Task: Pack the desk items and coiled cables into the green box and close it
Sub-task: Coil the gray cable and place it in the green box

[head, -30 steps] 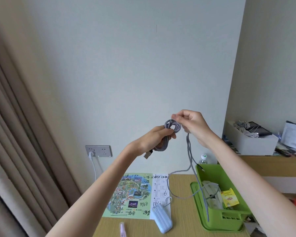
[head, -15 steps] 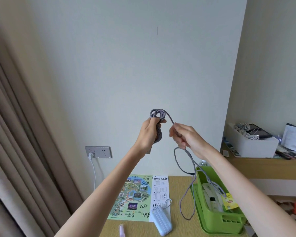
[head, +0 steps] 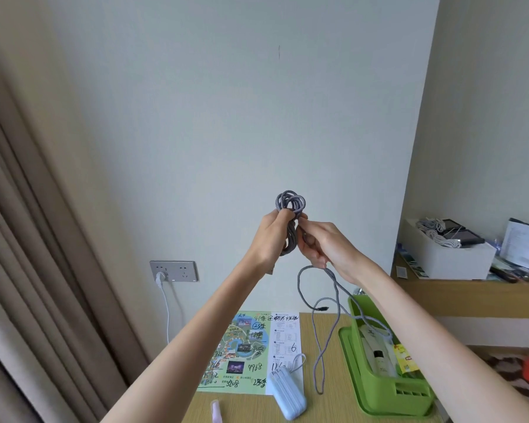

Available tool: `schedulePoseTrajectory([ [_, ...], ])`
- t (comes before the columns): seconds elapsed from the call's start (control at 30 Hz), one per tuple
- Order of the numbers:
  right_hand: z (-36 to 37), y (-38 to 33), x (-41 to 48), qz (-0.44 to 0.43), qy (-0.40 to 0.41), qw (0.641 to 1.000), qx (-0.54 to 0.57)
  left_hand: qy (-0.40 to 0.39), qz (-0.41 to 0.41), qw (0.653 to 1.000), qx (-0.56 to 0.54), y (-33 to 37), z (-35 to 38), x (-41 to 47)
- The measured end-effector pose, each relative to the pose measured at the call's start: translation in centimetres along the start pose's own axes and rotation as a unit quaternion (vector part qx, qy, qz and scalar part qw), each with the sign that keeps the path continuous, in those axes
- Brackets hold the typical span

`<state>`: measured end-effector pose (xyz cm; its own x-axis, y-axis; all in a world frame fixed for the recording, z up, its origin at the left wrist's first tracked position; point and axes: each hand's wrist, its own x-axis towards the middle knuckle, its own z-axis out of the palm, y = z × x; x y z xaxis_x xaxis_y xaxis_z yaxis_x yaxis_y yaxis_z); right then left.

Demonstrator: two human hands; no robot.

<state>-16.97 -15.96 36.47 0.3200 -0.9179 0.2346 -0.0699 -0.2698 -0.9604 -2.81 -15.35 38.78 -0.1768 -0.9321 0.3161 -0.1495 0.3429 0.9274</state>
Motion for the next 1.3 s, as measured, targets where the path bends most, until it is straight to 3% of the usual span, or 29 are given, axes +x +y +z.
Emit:
schedulePoseTrajectory([
  [0.27,0.3,0.1,-0.1,0.027,-0.031,0.997,-0.063,0.022,-0.035,0.998,-0.050,-0.4,0.0,0.6],
  [0.37,0.1,1.0,-0.3,0.044,-0.040,0.997,-0.057,0.051,-0.068,0.985,-0.147,0.0,-0.5,1.3],
  [0.5,-0.6,2.5,-0.5,0.064,-0.035,0.996,-0.049,0.067,-0.072,0.941,-0.323,0.1,-1.9,1.9],
  [0.63,-1.4,3.5,-0.7,0.086,0.001,0.995,-0.060,0.097,-0.082,0.929,-0.349,-0.4,-3.1,1.9],
  [0.8,-2.5,3.1,-0.6,0.068,0.041,0.995,-0.061,0.090,-0.105,0.956,-0.258,-1.7,-3.8,1.5],
  [0.97,-3.4,1.8,-0.4,0.043,0.026,0.997,-0.050,0.045,-0.076,0.996,-0.022,-2.8,-3.8,1.0],
  [1.13,-3.6,0.4,-0.3,0.009,0.012,0.996,-0.093,-0.021,-0.034,0.989,0.143,-3.5,-2.8,0.8],
  [1.3,-2.7,-0.3,0.1,-0.045,0.047,0.986,-0.152,-0.150,-0.059,0.971,0.174,-3.4,-1.6,0.2],
])
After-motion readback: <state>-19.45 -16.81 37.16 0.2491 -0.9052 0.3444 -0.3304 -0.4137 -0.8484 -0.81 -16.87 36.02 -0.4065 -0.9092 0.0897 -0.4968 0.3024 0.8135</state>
